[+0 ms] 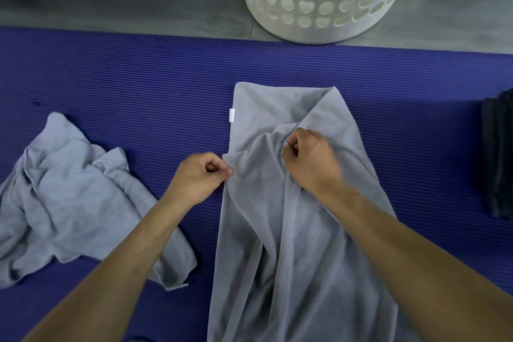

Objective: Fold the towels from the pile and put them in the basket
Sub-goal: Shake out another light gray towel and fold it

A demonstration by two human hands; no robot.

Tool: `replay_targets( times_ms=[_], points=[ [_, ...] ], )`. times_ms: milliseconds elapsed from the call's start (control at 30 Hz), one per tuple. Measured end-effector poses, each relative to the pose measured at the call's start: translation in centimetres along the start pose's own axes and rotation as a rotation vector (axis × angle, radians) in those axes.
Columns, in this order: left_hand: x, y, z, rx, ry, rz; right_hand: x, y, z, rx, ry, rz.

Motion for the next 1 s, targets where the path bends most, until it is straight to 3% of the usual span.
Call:
replay_targets(
  times_ms=[167, 400, 667, 833, 1000],
  points=[
    [-0.3, -0.5, 0.4, 0.073, 0.055, -0.013, -0.4, 0.1, 0.1, -0.006, 0.014, -0.031],
    [-0.4, -1.2, 0.0, 0.08, 0.137, -0.274, -0.2, 0.5, 0.0, 0.009, -0.005, 0.034],
    [1.0, -0.2, 0.7, 0.045, 0.078, -0.469, -0.1, 0.6, -0.1, 0.027, 0.007, 0.046],
    [1.0, -0.1, 0.8, 0.058, 0.004, -0.799, -0.2, 0.7, 0.0, 0.032, 0.012, 0.059],
    [0.0, 0.3, 1.1, 0.05, -0.114, -0.98, 0.0, 0.9, 0.0, 0.043, 0.038, 0.121]
  ],
)
Point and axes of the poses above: each hand's wrist, its own z-axis towards the middle knuckle, its own x-axis out of the back of the hand, y = z × x, the point moved 9 cm from there along z, towards the middle knuckle, and after that the axes turned 10 degrees about -x, right-handed, at the moved point
